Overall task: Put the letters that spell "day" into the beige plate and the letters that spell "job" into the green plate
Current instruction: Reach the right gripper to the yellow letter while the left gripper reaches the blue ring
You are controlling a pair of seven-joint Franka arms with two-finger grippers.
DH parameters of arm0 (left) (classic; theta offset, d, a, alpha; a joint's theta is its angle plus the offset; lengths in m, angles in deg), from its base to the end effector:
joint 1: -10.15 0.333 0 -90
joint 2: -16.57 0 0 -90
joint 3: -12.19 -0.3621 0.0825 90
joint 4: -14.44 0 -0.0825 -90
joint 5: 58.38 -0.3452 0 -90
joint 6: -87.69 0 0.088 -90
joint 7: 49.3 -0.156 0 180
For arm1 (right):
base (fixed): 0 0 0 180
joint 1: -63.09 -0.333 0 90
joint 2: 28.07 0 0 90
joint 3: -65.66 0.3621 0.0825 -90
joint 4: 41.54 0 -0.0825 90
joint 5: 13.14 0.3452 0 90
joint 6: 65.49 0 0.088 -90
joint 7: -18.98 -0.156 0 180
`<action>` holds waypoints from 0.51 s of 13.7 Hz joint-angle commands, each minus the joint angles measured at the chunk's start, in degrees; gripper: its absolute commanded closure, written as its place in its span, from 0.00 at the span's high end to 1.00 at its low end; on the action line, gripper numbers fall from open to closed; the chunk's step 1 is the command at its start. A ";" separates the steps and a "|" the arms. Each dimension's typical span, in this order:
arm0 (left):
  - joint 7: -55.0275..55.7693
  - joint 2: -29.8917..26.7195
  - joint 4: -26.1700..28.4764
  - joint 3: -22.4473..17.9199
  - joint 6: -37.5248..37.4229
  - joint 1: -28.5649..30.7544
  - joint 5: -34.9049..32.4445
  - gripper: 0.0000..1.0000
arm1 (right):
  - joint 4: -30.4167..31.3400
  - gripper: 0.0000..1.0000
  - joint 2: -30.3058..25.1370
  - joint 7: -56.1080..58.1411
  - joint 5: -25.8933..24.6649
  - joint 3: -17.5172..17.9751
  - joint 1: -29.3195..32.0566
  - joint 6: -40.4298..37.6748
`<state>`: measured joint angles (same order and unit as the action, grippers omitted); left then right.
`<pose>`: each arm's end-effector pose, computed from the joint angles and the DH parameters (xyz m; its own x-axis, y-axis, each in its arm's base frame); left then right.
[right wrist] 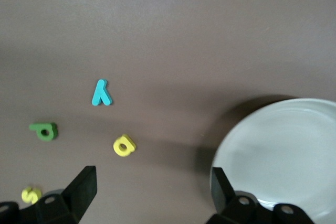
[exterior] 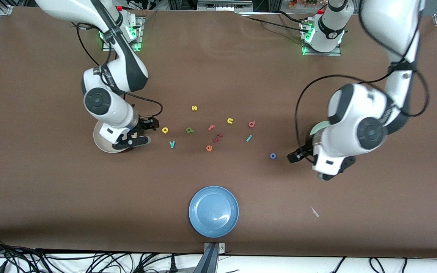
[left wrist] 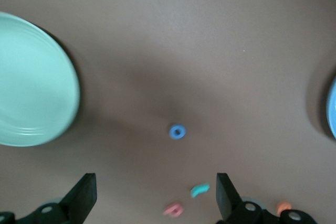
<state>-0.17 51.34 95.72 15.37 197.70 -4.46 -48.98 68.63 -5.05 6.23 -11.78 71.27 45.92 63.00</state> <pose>0.6558 -0.2229 0.3440 0.7985 0.5654 -0.2068 0.5832 -0.8116 0.0330 0.5545 0.2311 0.2963 0.9839 0.1537 -0.0911 0.1510 -0.9879 -0.0363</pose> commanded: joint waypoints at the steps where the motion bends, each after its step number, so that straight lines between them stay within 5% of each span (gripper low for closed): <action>1: 6.74 5.12 -1.74 -0.72 5.28 -2.00 1.32 1.00 | 0.40 0.82 3.16 -10.94 -0.65 -0.16 -3.04 4.57; 5: 11.77 9.78 -1.65 -0.63 9.08 -3.59 1.50 0.75 | 0.49 0.75 8.00 -25.35 -0.83 -0.34 -5.50 10.81; 7: 11.95 11.01 -1.65 -0.63 9.17 -3.68 1.41 0.71 | 0.66 0.73 8.27 -29.95 -1.01 -0.34 -5.77 10.73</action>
<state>10.85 61.01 95.52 15.37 206.99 -7.51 -48.98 69.17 3.10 -18.78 -11.80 71.28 40.61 73.02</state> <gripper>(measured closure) 0.286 0.247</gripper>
